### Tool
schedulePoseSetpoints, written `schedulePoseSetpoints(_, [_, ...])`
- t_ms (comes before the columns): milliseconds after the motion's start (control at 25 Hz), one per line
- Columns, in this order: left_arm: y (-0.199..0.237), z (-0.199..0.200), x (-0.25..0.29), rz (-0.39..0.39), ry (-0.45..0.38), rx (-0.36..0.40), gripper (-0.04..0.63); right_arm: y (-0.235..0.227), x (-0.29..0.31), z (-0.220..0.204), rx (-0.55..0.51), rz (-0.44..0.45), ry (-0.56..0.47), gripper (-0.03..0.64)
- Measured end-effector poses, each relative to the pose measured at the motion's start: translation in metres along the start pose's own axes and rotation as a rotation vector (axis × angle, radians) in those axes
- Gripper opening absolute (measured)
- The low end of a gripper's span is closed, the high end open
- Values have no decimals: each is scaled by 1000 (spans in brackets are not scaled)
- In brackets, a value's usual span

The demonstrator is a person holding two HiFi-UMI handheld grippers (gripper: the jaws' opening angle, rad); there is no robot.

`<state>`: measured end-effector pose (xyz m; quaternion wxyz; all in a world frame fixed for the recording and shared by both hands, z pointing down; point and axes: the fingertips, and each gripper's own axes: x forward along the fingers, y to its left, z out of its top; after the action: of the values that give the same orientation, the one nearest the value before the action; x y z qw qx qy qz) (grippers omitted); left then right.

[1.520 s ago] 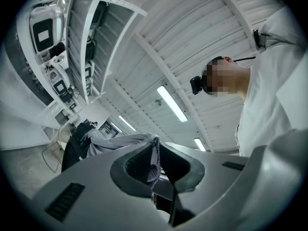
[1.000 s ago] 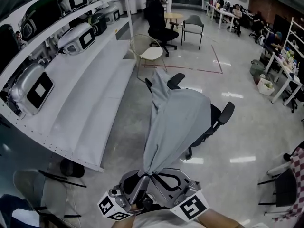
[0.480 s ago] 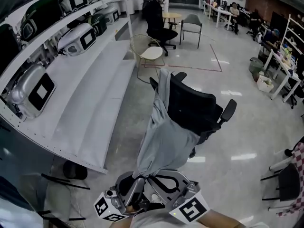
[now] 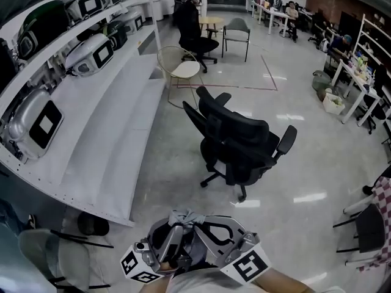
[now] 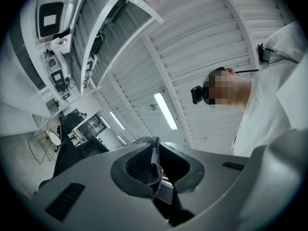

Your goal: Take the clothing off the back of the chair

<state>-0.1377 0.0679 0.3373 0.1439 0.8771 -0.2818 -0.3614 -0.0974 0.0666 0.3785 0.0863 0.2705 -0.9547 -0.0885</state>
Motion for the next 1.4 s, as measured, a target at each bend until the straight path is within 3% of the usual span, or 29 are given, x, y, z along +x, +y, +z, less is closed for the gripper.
schedulePoseSetpoints(560, [2, -4, 17, 26, -35, 13, 41, -36, -20, 1, 15, -53, -33, 26])
schedulePoseSetpoints(1400, [-2, -37, 43, 70, -24, 36, 41, -60, -55, -14, -38, -49, 21, 26])
